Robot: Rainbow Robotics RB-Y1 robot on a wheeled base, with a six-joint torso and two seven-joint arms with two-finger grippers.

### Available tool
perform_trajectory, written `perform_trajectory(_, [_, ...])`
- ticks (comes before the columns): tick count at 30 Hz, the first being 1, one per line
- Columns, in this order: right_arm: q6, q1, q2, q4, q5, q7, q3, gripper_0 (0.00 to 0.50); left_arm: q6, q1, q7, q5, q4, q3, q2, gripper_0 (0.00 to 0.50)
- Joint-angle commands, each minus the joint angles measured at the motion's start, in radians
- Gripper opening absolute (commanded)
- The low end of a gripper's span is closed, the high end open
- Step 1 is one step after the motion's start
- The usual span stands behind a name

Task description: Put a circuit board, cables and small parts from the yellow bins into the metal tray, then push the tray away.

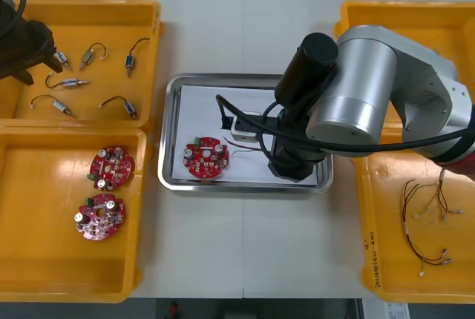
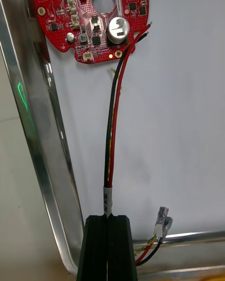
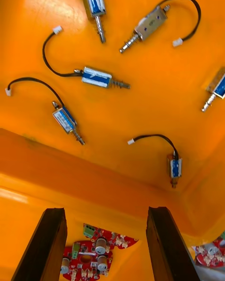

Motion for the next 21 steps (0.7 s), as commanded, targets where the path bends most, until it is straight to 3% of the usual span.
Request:
perform_trajectory(1, [-0.038, -0.048, 0.036, 0.049, 0.023, 0.028, 0.053, 0.0, -0.05, -0.078, -0.117, -0.027, 0.056, 0.027, 0.049, 0.5])
perform_trajectory(9, [-0.091, -0.05, 0.057, 0.144, 0.067, 0.054, 0.124, 0.0, -0.166, -0.119, -0.13, -0.036, 0.17, -0.03, 0.046, 0.5])
perform_trajectory(17, [-0.158, -0.056, 0.059, 0.193, 0.067, 0.059, 0.189, 0.0, -0.292, -0.159, -0.143, -0.047, 0.294, -0.072, 0.035, 0.5])
perform_trajectory(19, [-0.158, -0.056, 0.06, 0.193, 0.064, 0.059, 0.189, 0.043, -0.317, -0.167, -0.149, -0.051, 0.316, -0.075, 0.028, 0.5])
perform_trajectory(20, [-0.16, -0.058, 0.06, 0.193, 0.061, 0.061, 0.189, 0.109, -0.335, -0.172, -0.153, -0.057, 0.334, -0.079, 0.025, 0.5])
perform_trajectory(21, [-0.161, -0.059, 0.06, 0.193, 0.061, 0.061, 0.188, 0.208, -0.354, -0.176, -0.155, -0.06, 0.349, -0.085, 0.023, 0.5])
